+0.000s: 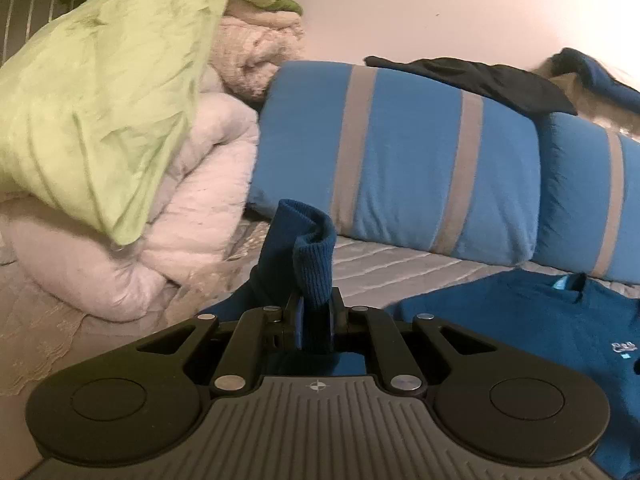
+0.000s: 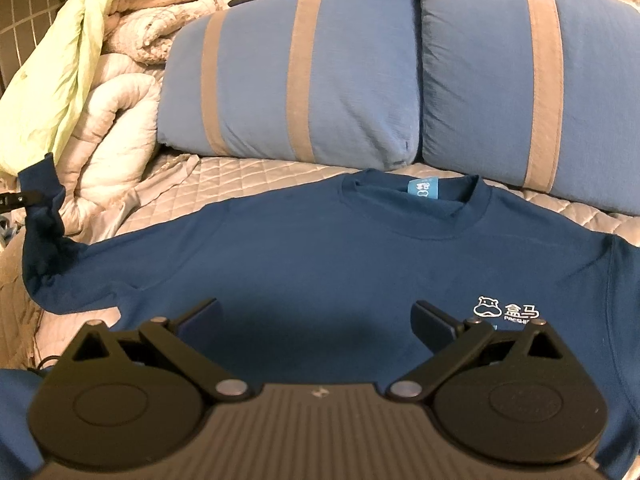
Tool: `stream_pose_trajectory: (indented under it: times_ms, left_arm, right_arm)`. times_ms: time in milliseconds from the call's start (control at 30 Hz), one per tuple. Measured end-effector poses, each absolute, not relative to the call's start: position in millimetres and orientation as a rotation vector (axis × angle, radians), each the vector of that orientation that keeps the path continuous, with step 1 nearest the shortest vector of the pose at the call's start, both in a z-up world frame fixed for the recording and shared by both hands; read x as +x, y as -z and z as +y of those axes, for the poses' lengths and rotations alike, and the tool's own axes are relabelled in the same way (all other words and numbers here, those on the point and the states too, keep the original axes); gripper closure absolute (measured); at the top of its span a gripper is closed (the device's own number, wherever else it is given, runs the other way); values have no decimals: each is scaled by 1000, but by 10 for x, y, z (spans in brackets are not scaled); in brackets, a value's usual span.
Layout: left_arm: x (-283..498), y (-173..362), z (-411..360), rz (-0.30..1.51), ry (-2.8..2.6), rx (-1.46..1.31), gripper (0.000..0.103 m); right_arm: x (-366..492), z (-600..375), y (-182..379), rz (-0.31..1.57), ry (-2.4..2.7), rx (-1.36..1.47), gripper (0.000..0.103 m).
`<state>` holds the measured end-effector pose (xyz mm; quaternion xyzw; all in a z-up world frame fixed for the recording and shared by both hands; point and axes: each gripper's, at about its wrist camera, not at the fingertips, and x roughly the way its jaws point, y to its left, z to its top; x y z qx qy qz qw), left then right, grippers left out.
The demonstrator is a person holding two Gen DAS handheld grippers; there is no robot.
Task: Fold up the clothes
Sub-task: 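Hold the cuff with the left gripper and stretch the sleeve straight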
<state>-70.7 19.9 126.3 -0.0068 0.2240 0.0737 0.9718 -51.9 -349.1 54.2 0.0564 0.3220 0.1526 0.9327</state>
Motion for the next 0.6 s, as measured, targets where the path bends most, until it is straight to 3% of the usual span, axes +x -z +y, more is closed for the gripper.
stream_pose_trajectory:
  times_ms: [600]
  left_arm:
    - [-382, -1413, -108, 452, -66, 8, 92]
  right_arm:
    - [-511, -3515, -535, 666, -306, 122, 0]
